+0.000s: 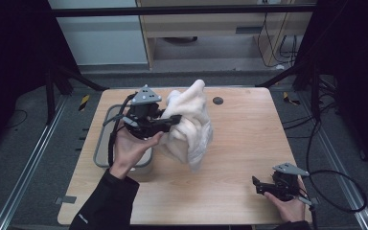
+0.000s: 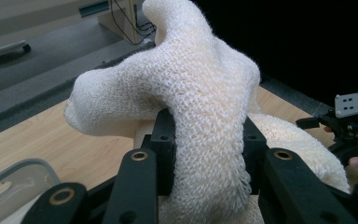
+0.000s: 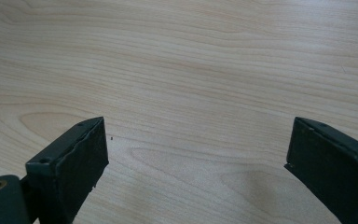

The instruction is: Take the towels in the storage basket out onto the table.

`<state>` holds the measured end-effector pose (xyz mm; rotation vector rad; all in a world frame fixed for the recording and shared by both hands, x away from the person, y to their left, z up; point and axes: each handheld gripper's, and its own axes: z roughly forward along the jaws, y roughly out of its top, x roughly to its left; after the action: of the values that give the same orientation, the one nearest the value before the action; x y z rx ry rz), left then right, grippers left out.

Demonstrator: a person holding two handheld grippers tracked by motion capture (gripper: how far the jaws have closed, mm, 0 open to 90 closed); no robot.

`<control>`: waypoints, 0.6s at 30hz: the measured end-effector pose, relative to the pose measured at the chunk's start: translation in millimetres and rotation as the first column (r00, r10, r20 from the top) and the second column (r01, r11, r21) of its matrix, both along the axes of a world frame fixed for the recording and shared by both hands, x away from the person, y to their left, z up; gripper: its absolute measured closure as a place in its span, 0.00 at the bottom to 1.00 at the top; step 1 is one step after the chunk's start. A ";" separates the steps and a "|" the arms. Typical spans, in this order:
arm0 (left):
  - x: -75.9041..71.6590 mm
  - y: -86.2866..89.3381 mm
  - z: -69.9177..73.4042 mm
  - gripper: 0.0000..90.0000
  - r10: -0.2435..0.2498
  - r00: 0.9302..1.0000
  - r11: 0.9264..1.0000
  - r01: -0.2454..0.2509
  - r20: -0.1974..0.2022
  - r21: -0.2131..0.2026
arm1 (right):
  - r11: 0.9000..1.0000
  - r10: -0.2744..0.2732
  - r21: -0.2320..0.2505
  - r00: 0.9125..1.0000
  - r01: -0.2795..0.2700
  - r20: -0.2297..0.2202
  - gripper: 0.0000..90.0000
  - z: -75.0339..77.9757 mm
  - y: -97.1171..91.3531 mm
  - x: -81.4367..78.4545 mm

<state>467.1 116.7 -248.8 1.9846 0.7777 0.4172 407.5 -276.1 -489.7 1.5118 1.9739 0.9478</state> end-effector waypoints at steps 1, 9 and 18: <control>0.0 0.0 0.0 0.74 0.000 1.000 1.000 0.000 0.000 0.000 | 1.000 0.000 0.000 1.000 0.000 0.000 0.06 0.0 0.0 0.0; 5.4 -25.3 -10.8 0.74 -0.044 0.999 0.999 0.044 -0.023 0.014 | 1.000 -0.004 0.005 1.000 0.004 -0.002 0.06 0.2 -0.1 -0.4; 10.1 -41.6 -18.6 0.74 -0.064 0.997 0.998 0.065 -0.035 0.022 | 1.000 0.001 0.001 1.000 -0.001 0.002 0.06 0.3 -0.5 -0.3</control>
<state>477.3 75.1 -267.4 2.0371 0.7310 0.3565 407.2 -276.6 -489.3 1.5103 1.9730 0.9504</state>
